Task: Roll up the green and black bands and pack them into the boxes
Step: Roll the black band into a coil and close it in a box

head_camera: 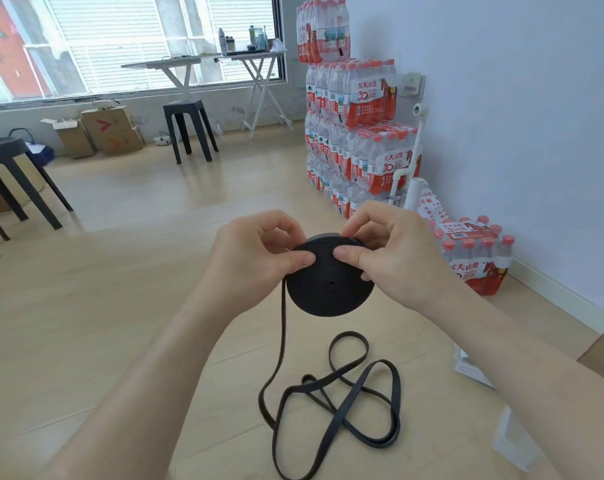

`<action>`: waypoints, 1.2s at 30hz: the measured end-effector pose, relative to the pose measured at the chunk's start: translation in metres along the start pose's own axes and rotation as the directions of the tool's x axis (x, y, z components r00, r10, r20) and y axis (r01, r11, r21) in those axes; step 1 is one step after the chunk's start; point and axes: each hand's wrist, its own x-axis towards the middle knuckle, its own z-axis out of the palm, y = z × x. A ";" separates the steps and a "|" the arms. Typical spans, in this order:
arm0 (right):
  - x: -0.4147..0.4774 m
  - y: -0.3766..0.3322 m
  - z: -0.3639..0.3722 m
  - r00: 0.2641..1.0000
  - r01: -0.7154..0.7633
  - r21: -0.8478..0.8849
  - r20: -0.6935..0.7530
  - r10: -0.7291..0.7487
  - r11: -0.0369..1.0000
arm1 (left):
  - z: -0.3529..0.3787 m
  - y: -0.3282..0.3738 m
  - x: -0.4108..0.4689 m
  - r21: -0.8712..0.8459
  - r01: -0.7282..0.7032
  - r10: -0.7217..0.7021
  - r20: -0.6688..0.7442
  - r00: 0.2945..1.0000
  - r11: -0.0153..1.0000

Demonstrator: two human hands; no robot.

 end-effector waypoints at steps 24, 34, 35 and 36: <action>0.004 -0.004 -0.004 0.940 -0.152 0.427 -0.215 0.264 0.891 | 0.003 -0.005 0.004 -0.306 0.141 -0.160 -0.038 0.986 0.942; 0.006 -0.003 -0.003 0.889 -0.206 0.522 -0.254 0.382 0.827 | 0.000 -0.006 0.003 -0.298 0.165 -0.167 0.021 0.986 0.940; 0.005 -0.003 -0.002 0.879 -0.210 0.551 -0.255 0.402 0.808 | 0.002 -0.005 0.003 -0.336 0.153 -0.166 -0.011 0.986 0.929; 0.005 -0.002 -0.001 0.869 -0.213 0.577 -0.256 0.423 0.788 | 0.003 -0.004 0.002 -0.373 0.141 -0.167 -0.037 0.985 0.917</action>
